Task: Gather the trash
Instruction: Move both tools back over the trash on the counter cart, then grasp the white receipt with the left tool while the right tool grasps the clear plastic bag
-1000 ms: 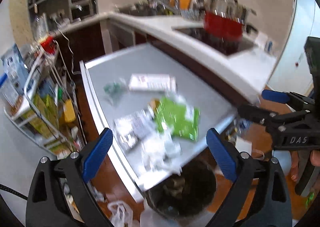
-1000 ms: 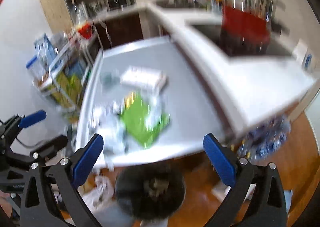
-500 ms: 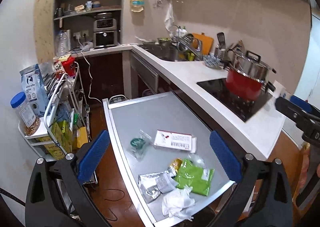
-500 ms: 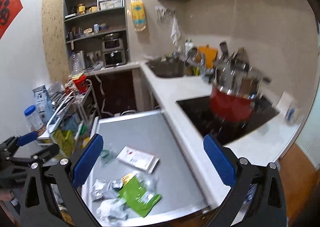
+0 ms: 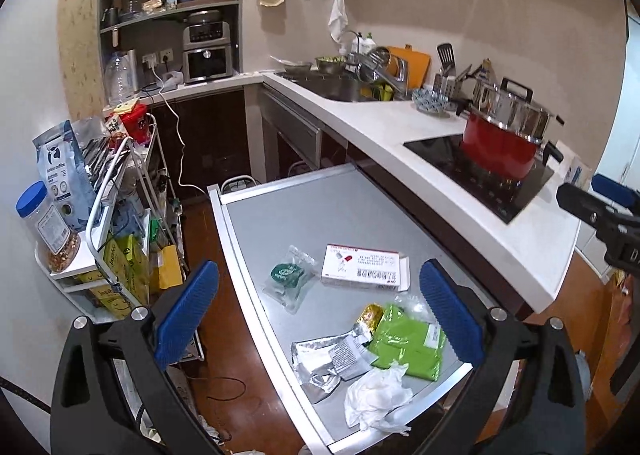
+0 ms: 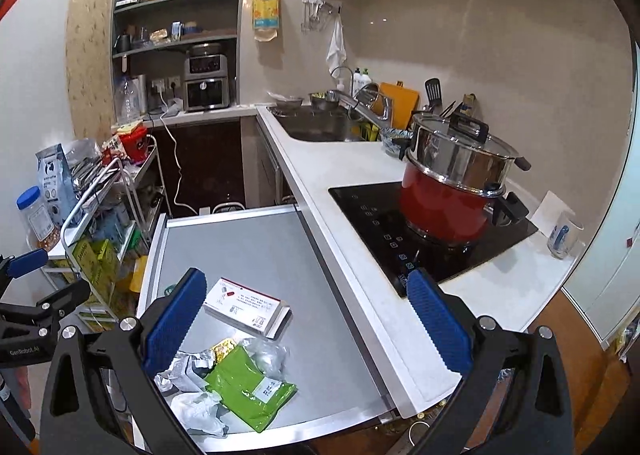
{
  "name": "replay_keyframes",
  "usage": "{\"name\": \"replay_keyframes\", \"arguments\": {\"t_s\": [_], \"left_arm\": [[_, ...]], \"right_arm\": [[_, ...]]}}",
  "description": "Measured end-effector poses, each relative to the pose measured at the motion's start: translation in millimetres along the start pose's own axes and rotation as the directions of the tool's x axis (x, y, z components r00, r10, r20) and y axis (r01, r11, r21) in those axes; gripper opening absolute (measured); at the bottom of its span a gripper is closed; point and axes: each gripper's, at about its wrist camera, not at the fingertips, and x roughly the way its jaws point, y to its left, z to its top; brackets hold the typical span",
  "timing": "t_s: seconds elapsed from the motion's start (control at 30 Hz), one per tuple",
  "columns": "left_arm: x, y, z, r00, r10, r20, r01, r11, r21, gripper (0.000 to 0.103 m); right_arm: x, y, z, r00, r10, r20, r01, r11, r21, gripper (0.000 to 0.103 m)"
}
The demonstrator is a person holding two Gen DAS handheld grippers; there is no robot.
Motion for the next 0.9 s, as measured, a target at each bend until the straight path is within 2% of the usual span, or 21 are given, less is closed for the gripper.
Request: {"name": "replay_keyframes", "arguments": {"t_s": [0.13, 0.27, 0.4, 0.53, 0.7, 0.77, 0.83, 0.9], "left_arm": [[12, 7, -5, 0.999, -0.009, -0.042, 0.010, 1.000, 0.028, 0.101], [26, 16, -14, 0.994, -0.040, -0.101, 0.044, 0.998, 0.035, 0.101], [41, 21, -31, 0.983, -0.076, -0.169, 0.084, 0.996, 0.037, 0.101], [55, 15, -52, 0.970, -0.102, -0.223, 0.117, 0.992, 0.053, 0.101], [82, 5, -75, 0.937, -0.169, -0.305, 0.185, 0.982, 0.023, 0.101], [94, 0, -81, 0.909, -0.221, -0.353, 0.223, 0.974, -0.035, 0.095], [109, -6, -85, 0.880, -0.252, -0.402, 0.236, 0.967, -0.091, 0.074], [119, -10, -89, 0.871, -0.252, -0.422, 0.220, 0.968, -0.124, 0.065]], "right_arm": [[14, -5, -5, 0.998, 0.030, -0.046, -0.030, 1.000, -0.001, 0.099], [36, -8, -19, 0.987, 0.092, -0.132, -0.096, 0.995, -0.020, 0.099], [68, -5, -50, 0.947, 0.174, -0.271, -0.181, 0.984, 0.001, 0.099], [98, 7, -81, 0.912, 0.167, -0.374, -0.184, 0.983, -0.010, 0.099], [134, 18, -108, 0.866, 0.173, -0.469, -0.190, 0.982, 0.010, 0.099], [146, 19, -113, 0.855, 0.145, -0.498, -0.168, 0.986, -0.002, 0.099], [153, 21, -117, 0.847, 0.129, -0.516, -0.155, 0.988, -0.008, 0.099], [156, 22, -118, 0.846, 0.130, -0.517, -0.155, 0.988, -0.006, 0.099]]}}
